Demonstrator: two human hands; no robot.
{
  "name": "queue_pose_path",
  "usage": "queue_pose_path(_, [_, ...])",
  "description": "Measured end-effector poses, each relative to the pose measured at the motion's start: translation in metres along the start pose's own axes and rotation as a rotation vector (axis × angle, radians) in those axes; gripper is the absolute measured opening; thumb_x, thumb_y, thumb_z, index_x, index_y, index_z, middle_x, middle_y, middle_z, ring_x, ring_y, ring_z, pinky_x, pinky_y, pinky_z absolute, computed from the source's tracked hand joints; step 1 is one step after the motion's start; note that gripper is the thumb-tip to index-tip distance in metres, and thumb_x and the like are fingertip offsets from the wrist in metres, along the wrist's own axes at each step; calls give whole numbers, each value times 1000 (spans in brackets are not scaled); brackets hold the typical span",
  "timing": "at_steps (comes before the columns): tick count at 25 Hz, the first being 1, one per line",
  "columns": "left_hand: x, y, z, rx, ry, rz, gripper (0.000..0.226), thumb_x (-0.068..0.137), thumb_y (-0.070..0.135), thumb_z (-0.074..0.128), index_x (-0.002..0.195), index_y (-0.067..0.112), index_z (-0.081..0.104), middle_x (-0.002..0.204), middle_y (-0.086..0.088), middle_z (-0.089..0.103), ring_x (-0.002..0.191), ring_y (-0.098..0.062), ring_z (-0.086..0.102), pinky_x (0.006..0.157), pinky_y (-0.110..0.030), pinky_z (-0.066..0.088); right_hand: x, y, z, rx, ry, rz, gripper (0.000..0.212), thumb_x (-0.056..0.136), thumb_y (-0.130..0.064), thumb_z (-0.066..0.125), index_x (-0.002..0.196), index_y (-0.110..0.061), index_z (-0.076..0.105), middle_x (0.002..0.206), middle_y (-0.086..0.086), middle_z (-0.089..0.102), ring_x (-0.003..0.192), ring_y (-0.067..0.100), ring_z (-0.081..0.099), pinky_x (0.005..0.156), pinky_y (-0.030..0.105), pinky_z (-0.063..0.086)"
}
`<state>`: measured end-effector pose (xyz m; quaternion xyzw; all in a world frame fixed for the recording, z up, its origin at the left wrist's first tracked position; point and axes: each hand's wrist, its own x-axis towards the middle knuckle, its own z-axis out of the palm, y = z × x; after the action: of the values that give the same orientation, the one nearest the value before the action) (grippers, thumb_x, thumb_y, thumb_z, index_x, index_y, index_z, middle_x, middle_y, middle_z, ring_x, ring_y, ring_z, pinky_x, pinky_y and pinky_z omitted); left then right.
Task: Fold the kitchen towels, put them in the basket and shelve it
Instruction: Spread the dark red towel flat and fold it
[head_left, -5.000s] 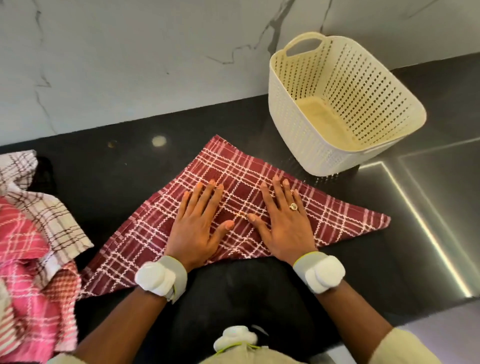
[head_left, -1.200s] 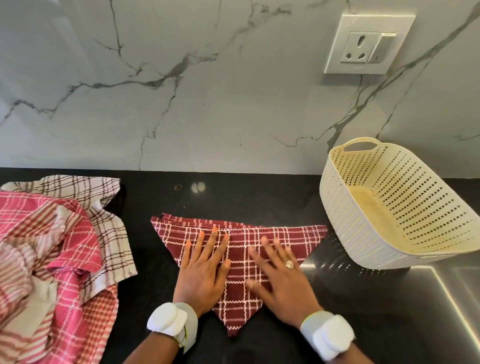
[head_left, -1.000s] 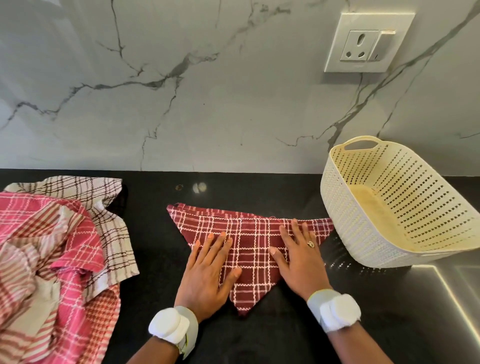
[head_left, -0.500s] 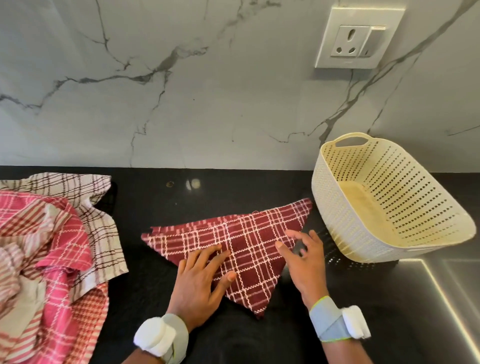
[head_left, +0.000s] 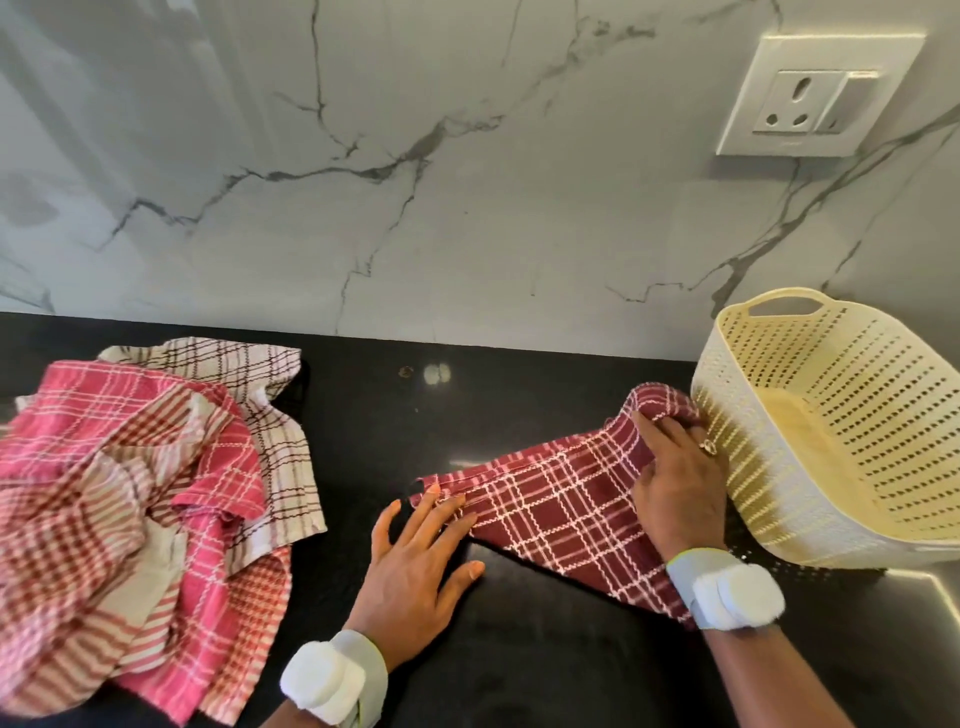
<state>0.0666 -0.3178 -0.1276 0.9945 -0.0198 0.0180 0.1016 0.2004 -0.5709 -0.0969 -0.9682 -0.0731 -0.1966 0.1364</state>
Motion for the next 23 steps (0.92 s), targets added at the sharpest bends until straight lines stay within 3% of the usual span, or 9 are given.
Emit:
queue_pose_path(4, [-3, 3, 4, -75, -26, -9, 58, 97, 63, 20, 151, 40, 18, 158, 17, 2, 145, -4, -13, 114, -30, -21, -33, -43, -7, 53, -80, -243, 56, 67, -10, 67, 122, -17, 64, 128, 1, 60, 123, 23, 48, 104, 43, 28])
queue_pose_path(8, [-4, 3, 3, -84, 11, -16, 59, 96, 65, 20, 148, 37, 23, 154, 15, 5, 145, -7, -7, 112, -22, -24, -75, -82, 12, 119, -348, -447, 54, 80, -20, 55, 133, -19, 52, 156, 0, 29, 145, 22, 22, 116, 45, 18])
queue_pose_path(11, [-5, 6, -3, -107, -43, -34, 57, 95, 62, 19, 148, 41, 11, 149, 20, -8, 140, -3, -18, 109, -24, -25, -89, -96, 20, 105, -428, -470, 57, 85, -24, 56, 141, -20, 44, 160, 0, 18, 148, 22, 13, 117, 48, 22])
queue_pose_path(16, [-5, 3, 3, -113, -28, -48, 61, 94, 63, 23, 149, 37, 23, 150, 19, 3, 142, -6, -12, 114, -29, -13, -96, -87, 23, 197, -541, -445, 52, 97, -30, 39, 148, -29, 32, 162, -6, -1, 148, 15, -10, 121, 45, 6])
queue_pose_path(18, [-5, 3, 5, -128, -8, -48, 60, 94, 63, 29, 147, 35, 28, 149, 21, 9, 143, -6, -7, 116, -30, -8, -95, -78, 19, 279, -525, -442, 46, 99, -32, 38, 145, -33, 38, 162, -9, 5, 148, 10, -6, 121, 42, 8])
queue_pose_path(20, [-9, 2, 2, -243, 133, -52, 46, 93, 54, 42, 133, 33, 46, 145, 18, 33, 142, -6, 19, 119, -38, 17, -96, -71, 10, 358, -370, -374, 38, 95, -29, 50, 133, -30, 54, 157, -6, 27, 147, 11, 14, 118, 43, 21])
queue_pose_path(21, [-11, 1, -1, -329, 266, -46, 34, 92, 46, 48, 121, 31, 53, 134, 15, 45, 133, -5, 35, 113, -39, 32, -97, -67, 6, 364, -260, -293, 36, 92, -28, 57, 128, -27, 58, 152, -3, 35, 145, 13, 22, 116, 46, 27])
queue_pose_path(23, [-6, 8, -12, -422, 449, 31, 18, 90, 34, 53, 106, 26, 57, 115, 11, 53, 113, -4, 47, 100, -29, 39, -99, -59, 2, 301, -141, -106, 44, 88, -31, 63, 130, -23, 54, 153, 4, 34, 145, 21, 22, 117, 48, 25])
